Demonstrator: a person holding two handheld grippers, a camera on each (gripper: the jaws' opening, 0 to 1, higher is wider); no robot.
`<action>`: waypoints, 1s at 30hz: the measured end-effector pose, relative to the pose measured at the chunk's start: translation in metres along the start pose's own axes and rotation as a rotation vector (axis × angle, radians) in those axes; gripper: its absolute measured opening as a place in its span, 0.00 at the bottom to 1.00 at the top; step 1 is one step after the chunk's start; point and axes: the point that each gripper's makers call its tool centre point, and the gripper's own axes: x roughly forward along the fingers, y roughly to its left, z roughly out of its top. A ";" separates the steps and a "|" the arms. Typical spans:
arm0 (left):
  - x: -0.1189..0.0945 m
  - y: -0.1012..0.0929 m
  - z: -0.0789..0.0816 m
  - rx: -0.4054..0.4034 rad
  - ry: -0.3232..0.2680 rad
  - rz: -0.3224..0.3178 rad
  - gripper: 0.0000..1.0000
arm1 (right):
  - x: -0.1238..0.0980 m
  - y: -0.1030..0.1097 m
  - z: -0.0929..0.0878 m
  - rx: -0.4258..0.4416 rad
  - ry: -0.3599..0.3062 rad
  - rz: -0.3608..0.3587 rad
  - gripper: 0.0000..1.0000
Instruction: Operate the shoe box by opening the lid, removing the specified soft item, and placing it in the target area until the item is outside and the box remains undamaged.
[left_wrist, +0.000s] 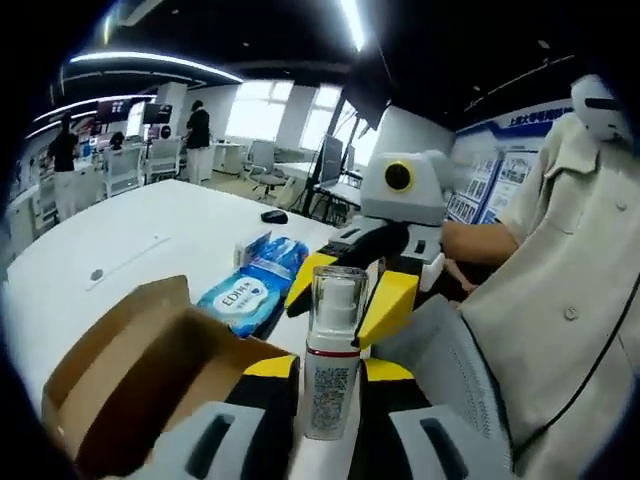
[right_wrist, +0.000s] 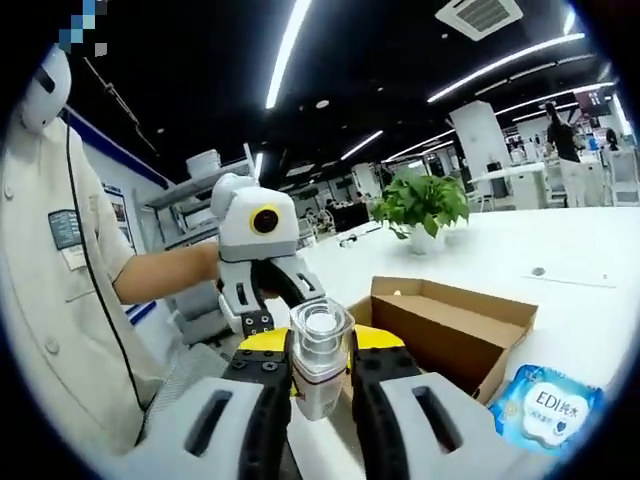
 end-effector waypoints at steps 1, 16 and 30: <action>0.000 0.001 -0.001 0.010 0.004 0.006 0.28 | 0.000 -0.001 0.001 -0.006 0.001 -0.001 0.19; -0.015 0.023 0.000 0.032 -0.043 0.129 0.51 | -0.015 -0.026 0.018 -0.059 0.001 -0.037 0.19; -0.047 0.047 -0.011 -0.024 -0.097 0.275 0.71 | -0.030 -0.063 0.032 -0.126 0.012 -0.079 0.19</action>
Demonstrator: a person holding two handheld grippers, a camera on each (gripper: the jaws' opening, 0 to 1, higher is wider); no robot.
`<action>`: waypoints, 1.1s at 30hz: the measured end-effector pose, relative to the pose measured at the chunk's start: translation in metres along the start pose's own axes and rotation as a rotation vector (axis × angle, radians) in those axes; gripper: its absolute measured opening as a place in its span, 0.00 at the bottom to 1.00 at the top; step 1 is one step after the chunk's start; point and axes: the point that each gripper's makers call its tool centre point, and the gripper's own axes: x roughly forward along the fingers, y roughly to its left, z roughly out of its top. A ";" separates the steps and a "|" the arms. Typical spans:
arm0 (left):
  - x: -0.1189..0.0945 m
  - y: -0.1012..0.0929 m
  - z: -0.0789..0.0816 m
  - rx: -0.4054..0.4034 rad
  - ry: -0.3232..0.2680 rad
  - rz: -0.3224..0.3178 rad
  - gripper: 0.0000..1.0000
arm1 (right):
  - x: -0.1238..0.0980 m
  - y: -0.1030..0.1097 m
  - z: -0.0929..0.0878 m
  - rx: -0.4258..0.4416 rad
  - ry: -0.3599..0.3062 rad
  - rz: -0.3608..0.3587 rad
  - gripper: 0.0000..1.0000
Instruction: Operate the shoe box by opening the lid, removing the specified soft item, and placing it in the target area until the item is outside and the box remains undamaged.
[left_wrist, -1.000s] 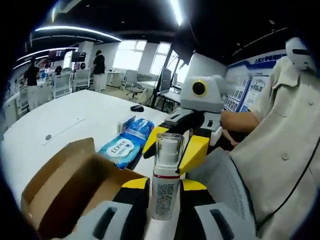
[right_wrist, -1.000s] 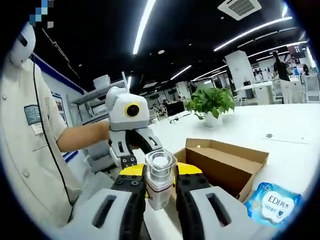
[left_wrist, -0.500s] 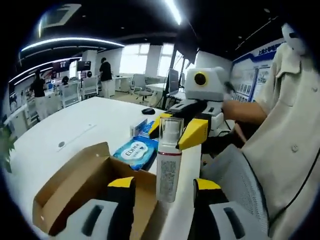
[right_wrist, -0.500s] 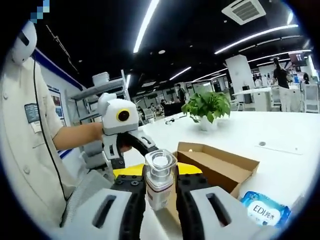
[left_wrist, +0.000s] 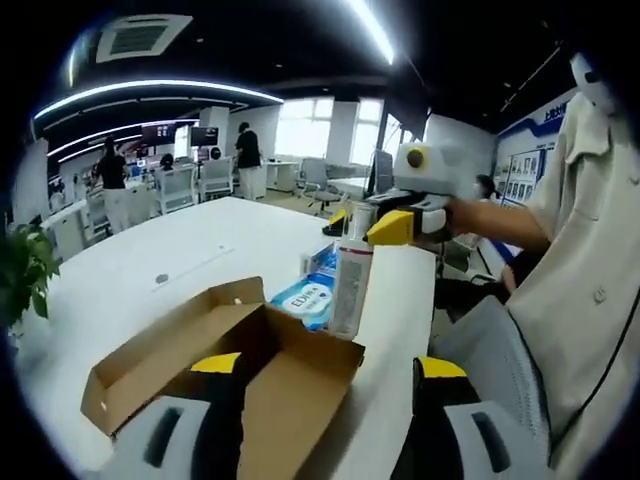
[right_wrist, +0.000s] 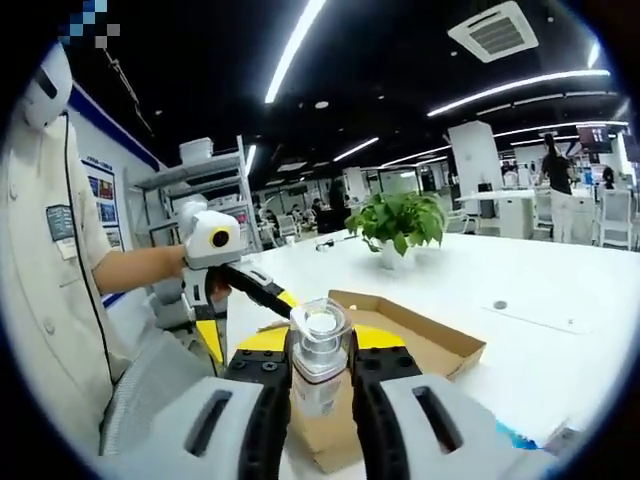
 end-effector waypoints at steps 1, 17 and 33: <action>-0.001 0.001 0.000 -0.002 -0.001 0.005 0.72 | -0.001 -0.003 0.000 -0.004 0.002 -0.003 0.19; -0.035 0.031 -0.022 -0.060 -0.008 0.163 0.87 | -0.011 -0.053 -0.006 -0.091 0.053 -0.027 0.20; -0.063 0.057 -0.035 -0.106 -0.033 0.298 0.99 | -0.005 -0.105 -0.013 -0.152 0.061 -0.058 0.20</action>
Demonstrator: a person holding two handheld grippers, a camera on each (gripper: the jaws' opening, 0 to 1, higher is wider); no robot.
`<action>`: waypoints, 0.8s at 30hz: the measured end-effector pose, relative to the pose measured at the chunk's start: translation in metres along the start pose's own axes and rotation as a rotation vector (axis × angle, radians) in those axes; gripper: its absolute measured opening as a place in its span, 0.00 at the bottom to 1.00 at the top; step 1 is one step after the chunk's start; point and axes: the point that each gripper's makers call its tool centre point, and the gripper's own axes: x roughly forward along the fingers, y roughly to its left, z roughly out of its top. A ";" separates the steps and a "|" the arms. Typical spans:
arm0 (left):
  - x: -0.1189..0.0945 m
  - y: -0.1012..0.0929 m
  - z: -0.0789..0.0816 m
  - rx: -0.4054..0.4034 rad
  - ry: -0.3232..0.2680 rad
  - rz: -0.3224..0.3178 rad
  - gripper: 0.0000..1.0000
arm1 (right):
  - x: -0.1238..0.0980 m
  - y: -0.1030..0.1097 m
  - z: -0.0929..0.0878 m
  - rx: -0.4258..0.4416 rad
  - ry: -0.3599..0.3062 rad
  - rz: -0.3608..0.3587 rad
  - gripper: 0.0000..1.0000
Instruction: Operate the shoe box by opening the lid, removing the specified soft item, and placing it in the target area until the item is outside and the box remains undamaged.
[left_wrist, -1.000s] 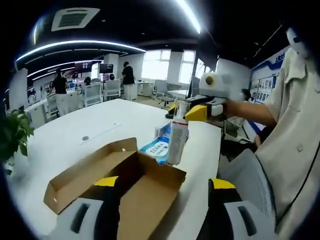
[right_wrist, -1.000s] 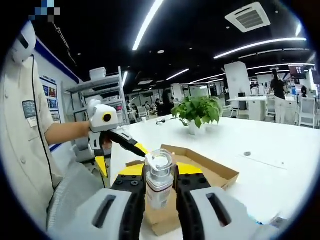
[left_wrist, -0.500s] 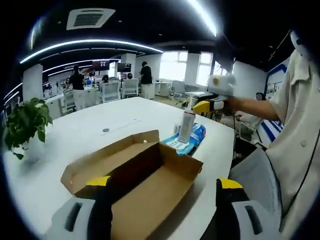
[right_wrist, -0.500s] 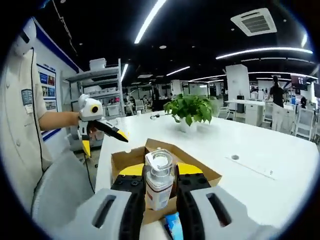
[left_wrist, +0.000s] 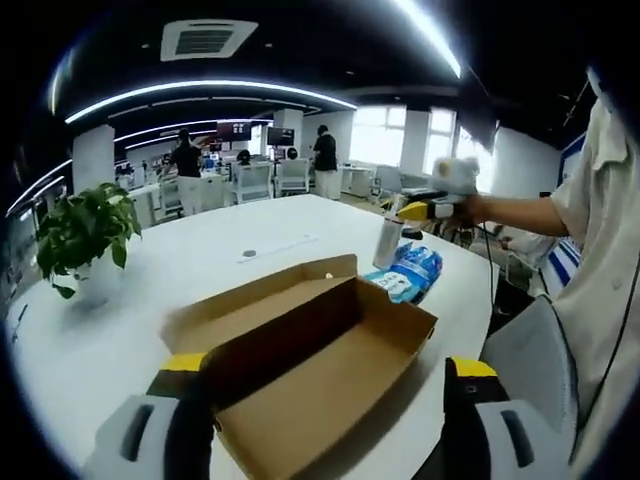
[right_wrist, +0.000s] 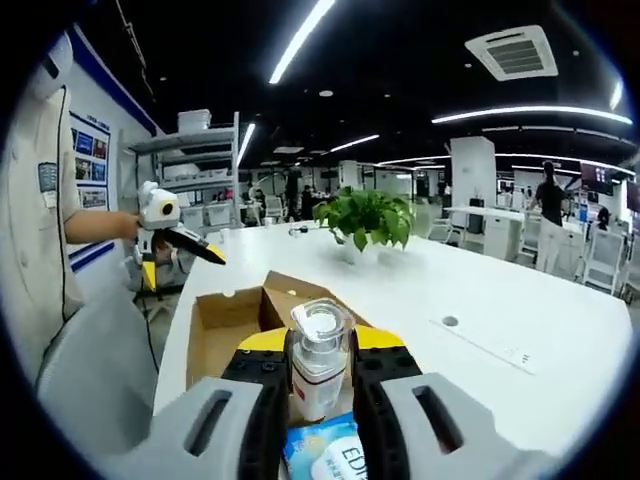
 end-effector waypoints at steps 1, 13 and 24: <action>-0.002 0.002 0.001 -0.007 -0.009 0.006 0.99 | 0.001 -0.005 -0.004 -0.009 0.013 -0.006 0.20; -0.008 0.015 -0.007 -0.039 -0.019 0.050 1.00 | 0.006 -0.049 -0.030 -0.028 0.080 -0.073 0.20; -0.017 0.018 -0.022 -0.065 -0.001 0.082 1.00 | 0.011 -0.068 -0.054 -0.064 0.150 -0.124 0.20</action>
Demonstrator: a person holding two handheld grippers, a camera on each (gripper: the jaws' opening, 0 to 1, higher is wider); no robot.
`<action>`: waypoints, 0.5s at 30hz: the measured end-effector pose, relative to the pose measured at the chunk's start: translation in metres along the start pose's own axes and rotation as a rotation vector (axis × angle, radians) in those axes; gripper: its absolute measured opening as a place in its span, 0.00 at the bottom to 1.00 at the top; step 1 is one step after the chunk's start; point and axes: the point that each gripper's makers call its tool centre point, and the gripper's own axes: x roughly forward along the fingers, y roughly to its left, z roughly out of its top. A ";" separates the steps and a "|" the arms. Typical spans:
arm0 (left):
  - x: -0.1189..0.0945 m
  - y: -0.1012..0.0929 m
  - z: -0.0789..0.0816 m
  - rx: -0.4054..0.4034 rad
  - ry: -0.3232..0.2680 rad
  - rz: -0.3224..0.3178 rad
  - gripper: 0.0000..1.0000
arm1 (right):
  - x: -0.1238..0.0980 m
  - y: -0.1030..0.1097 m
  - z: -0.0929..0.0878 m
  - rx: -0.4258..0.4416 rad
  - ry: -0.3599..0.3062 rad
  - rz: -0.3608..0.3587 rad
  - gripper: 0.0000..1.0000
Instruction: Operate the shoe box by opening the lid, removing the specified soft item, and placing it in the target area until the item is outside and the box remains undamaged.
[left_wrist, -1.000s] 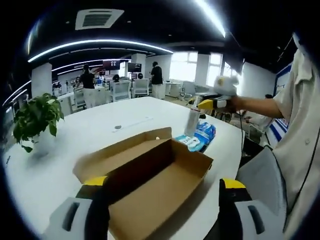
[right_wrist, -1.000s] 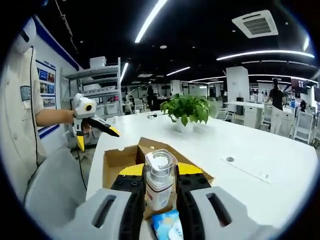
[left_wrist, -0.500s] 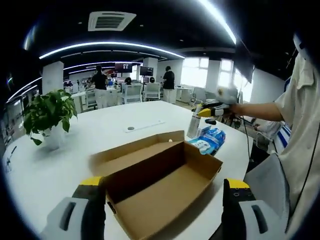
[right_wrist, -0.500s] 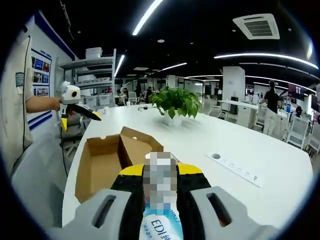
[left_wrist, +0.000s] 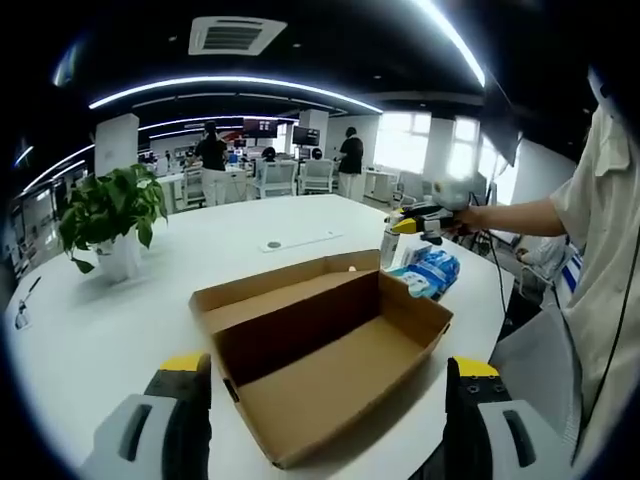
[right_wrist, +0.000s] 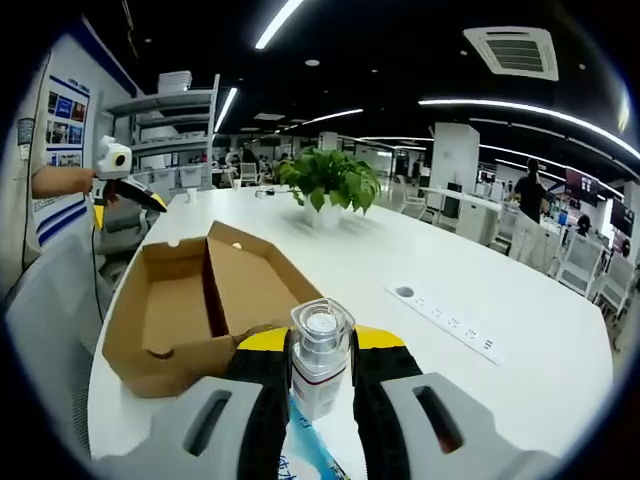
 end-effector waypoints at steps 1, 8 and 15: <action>0.000 0.000 -0.001 0.000 0.003 0.003 1.00 | 0.001 -0.002 -0.003 -0.003 0.007 -0.005 0.20; -0.001 0.000 -0.010 -0.014 0.019 0.016 0.98 | 0.007 -0.008 -0.025 -0.015 0.071 -0.014 0.20; -0.002 -0.003 -0.018 -0.016 0.040 0.023 0.96 | 0.011 -0.013 -0.037 -0.038 0.106 -0.031 0.20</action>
